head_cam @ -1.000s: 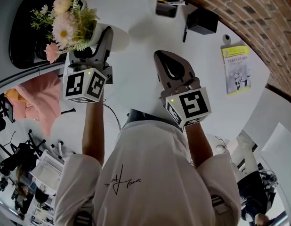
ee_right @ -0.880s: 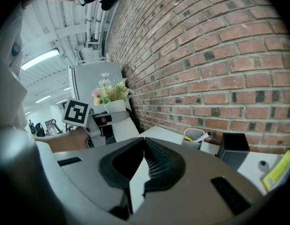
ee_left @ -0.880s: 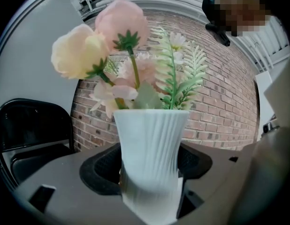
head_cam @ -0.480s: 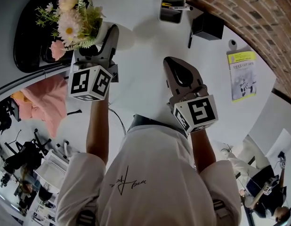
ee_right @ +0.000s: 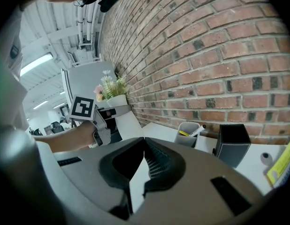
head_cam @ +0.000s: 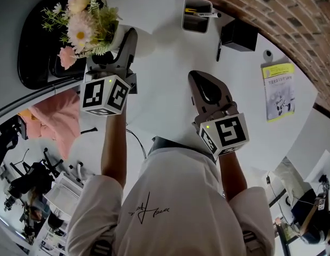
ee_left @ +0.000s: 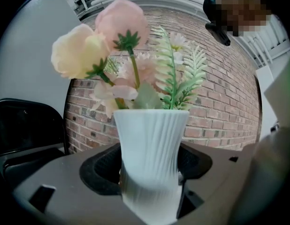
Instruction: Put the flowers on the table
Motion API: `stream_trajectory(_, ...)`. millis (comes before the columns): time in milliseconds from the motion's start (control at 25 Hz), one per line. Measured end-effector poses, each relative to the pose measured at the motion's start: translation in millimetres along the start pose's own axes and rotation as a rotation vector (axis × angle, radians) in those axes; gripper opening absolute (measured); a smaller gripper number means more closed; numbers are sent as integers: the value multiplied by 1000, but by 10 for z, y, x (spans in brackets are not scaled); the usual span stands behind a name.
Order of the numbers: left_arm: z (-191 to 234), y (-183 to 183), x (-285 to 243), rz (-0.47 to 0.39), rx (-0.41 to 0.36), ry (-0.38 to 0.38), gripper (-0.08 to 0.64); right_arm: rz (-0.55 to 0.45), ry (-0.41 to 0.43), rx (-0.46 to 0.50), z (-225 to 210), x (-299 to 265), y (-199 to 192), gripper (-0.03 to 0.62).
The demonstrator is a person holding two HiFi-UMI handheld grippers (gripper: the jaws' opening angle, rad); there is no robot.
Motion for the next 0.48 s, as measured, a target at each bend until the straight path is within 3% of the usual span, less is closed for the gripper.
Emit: stream_trajectory(480, 104, 17, -301, -21, -23, 19, 344, 31, -12, -32, -165, -66, -118, 25)
Point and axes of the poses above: the fingertips, and each gripper's own axes: x backward along the fingers, z to its left, y out of its top, the point moved 7 cm from there along x, backward along the fingers, and after that the axes turned 1 degree about -y, right-handed, at the moved point
